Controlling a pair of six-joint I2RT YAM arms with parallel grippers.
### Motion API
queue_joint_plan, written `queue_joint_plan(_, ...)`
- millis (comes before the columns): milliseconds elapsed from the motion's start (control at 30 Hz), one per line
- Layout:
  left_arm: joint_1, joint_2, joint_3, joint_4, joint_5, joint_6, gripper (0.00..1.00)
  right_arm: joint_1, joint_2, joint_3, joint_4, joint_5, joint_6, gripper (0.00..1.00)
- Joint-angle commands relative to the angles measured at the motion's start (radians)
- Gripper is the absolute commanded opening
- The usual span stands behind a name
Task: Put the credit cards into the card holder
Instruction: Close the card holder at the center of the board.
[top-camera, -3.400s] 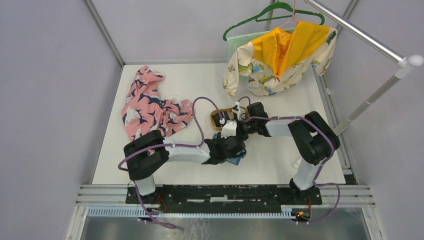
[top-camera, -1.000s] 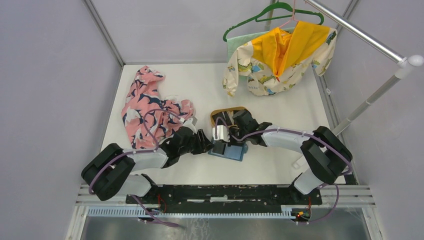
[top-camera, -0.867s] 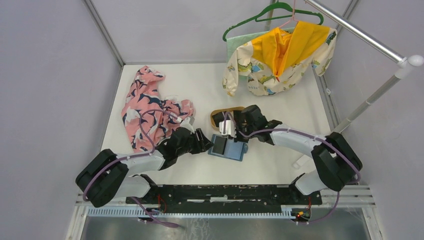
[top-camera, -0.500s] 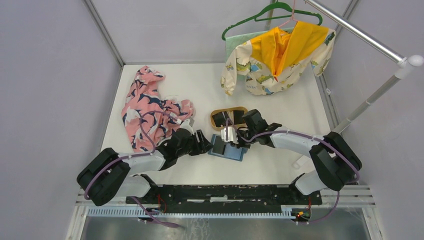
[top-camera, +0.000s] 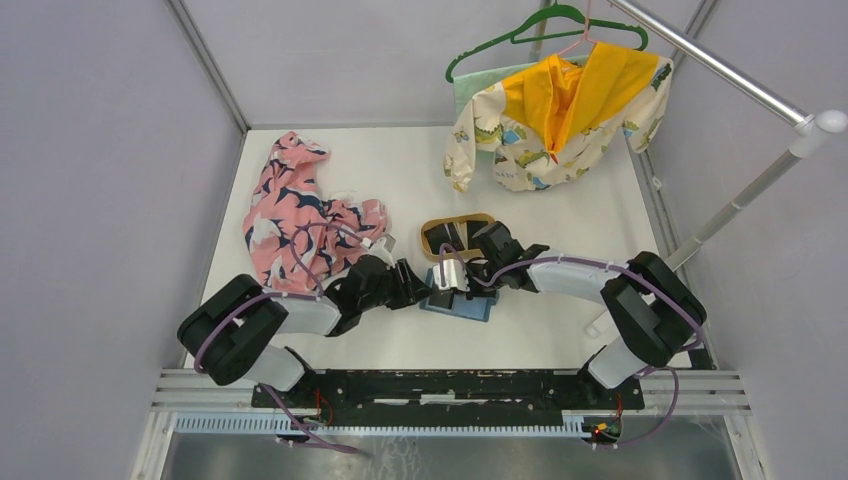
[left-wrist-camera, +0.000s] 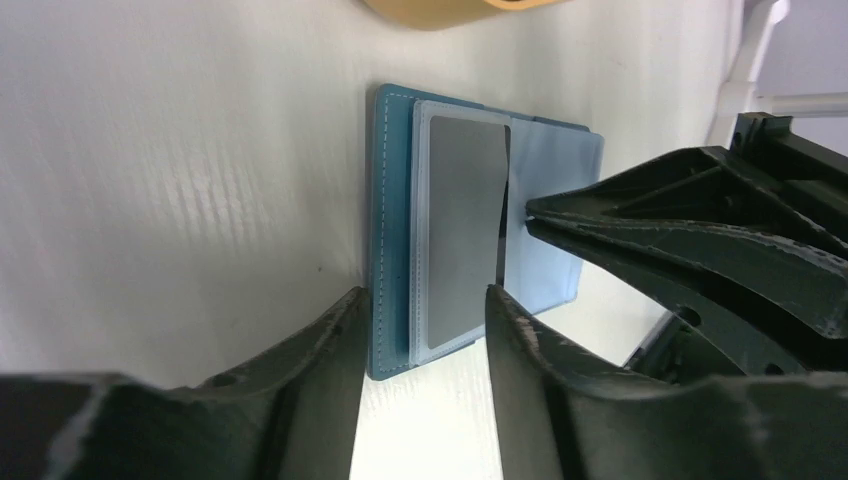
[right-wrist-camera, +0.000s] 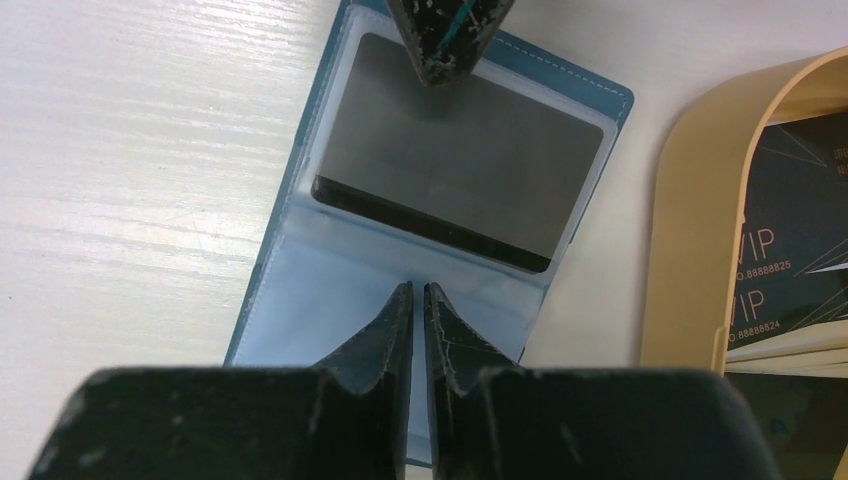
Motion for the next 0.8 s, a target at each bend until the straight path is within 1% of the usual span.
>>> queue_joint_plan(0,-0.003,0.032,-0.032,0.098,0.084,-0.061,0.48,0.006,0.034,0.017,-0.061,0.031,-0.026,0.13)
queue_joint_plan(133,-0.002,-0.004,-0.038,0.135,0.117,-0.063,0.47,0.009,0.046,0.026,-0.075,0.017,-0.026,0.13)
queue_joint_plan(400,-0.004,-0.091,-0.02,0.138,0.158,-0.056,0.48,0.013,0.049,0.03,-0.083,0.005,-0.024,0.13)
queue_joint_plan(567,-0.004,-0.078,-0.016,0.184,0.187,-0.066,0.49,0.012,0.041,0.039,-0.092,-0.021,-0.015,0.13)
queue_joint_plan(767,-0.008,-0.01,0.0,0.289,0.236,-0.106,0.49,0.005,0.02,0.052,-0.104,-0.083,0.013,0.14)
